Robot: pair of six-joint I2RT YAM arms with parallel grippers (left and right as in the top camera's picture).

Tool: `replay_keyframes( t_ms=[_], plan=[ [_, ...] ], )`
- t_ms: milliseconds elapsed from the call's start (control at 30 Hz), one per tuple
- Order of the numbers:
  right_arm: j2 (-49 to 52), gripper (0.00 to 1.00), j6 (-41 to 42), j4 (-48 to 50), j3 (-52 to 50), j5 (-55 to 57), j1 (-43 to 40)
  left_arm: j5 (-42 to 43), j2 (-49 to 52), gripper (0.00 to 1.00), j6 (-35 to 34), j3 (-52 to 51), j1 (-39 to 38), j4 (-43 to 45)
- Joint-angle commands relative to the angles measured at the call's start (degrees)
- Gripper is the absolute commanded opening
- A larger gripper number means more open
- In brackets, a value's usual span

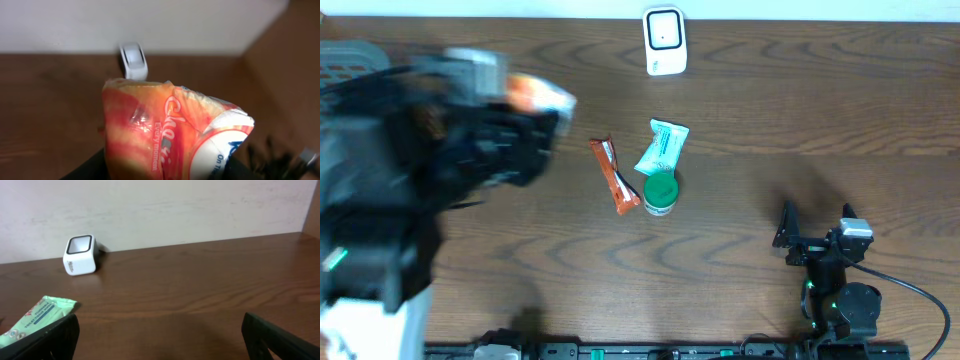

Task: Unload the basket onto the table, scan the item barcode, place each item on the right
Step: 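Grasp the orange snack box in the basket and lift it out, then carry the orange box under the scanner and set it on the table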

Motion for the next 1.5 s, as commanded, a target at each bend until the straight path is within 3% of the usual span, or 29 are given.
replay_keyframes(
  t_ms=[0, 133, 300, 500, 800, 933, 1467],
  plan=[
    [-0.09, 0.99, 0.81, -0.2, -0.09, 0.52, 0.44, -7.78, 5.01, 0.53, 10.36, -6.21, -9.79, 0.63],
    [-0.09, 0.99, 0.81, -0.2, -0.09, 0.52, 0.44, -7.76, 11.61, 0.52, 18.49, -11.13, -16.76, 0.81],
    [-0.09, 0.99, 0.81, -0.2, -0.09, 0.52, 0.44, -7.63, 20.87, 0.53, 22.93, -12.44, -20.98, 0.2],
    [-0.09, 0.99, 0.81, -0.2, -0.09, 0.52, 0.44, 3.69, 29.31, 0.53, 31.54, -12.44, -23.54, 1.01],
    [-0.09, 0.99, 0.81, -0.2, -0.09, 0.52, 0.44, 6.69, 32.37, 0.53, 41.03, -12.44, -26.62, 1.51],
    [-0.09, 0.99, 0.81, -0.2, -0.09, 0.52, 0.44, 13.46, 32.37, 0.56, 46.84, -12.44, -27.69, 3.72],
    [-0.09, 0.99, 0.81, -0.2, -0.09, 0.52, 0.44, 15.21, 40.19, 0.56, 48.83, -12.41, -29.05, 13.29]
  ],
)
